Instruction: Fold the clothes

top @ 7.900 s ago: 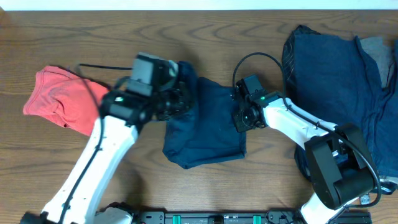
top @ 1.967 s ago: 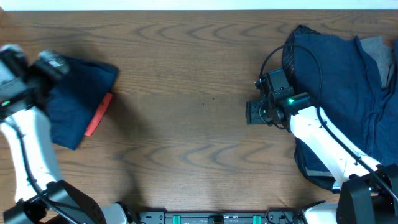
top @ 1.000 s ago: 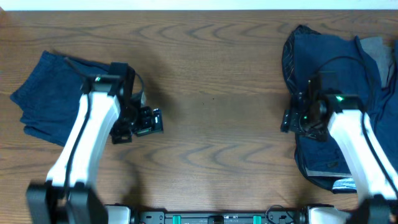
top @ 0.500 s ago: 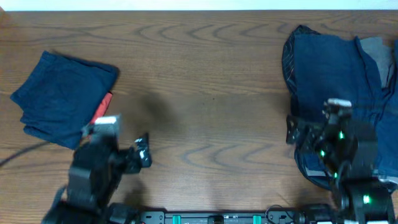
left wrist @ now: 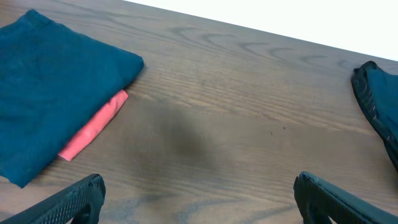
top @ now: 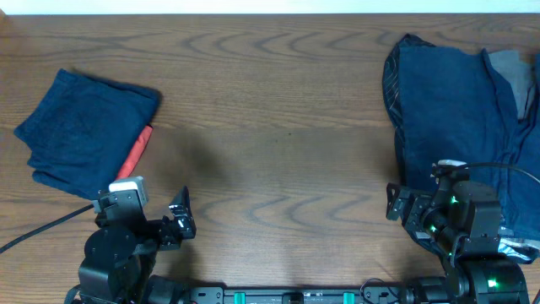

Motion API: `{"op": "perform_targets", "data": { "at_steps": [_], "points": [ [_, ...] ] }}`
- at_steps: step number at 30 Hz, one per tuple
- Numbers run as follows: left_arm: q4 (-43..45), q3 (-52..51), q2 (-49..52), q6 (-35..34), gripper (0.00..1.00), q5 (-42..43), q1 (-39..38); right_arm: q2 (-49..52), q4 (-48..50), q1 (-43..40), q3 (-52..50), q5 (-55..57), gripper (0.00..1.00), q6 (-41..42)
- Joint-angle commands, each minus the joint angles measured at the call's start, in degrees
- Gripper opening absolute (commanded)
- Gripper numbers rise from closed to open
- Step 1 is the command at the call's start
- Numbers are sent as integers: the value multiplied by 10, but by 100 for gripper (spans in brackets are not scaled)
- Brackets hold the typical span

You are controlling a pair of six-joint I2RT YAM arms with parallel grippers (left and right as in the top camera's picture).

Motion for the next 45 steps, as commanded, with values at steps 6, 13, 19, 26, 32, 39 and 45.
{"op": "perform_targets", "data": {
  "at_steps": [6,13,19,26,32,39,45],
  "points": [
    [1,-3,-2,-2,98,-9,-2,-2,-17,5,-3,6,99,-1],
    [1,-3,-2,-2,98,-9,-2,-11,-6,5,-5,15,99,-14],
    [1,-3,-2,-2,98,-9,-2,-73,99,5,-48,-7,99,-102],
    [1,-3,-2,-2,98,-9,-2,-227,242,5,-186,-39,99,-109],
    [1,-3,-2,-2,98,-9,-2,-326,353,5,-278,-40,99,-109],
    [1,-3,-2,-2,98,-9,-2,-330,536,5,-379,-42,99,-165],
    [1,-3,-2,-2,98,-9,-2,-330,475,4,-378,-26,99,-184]
  ]
}}
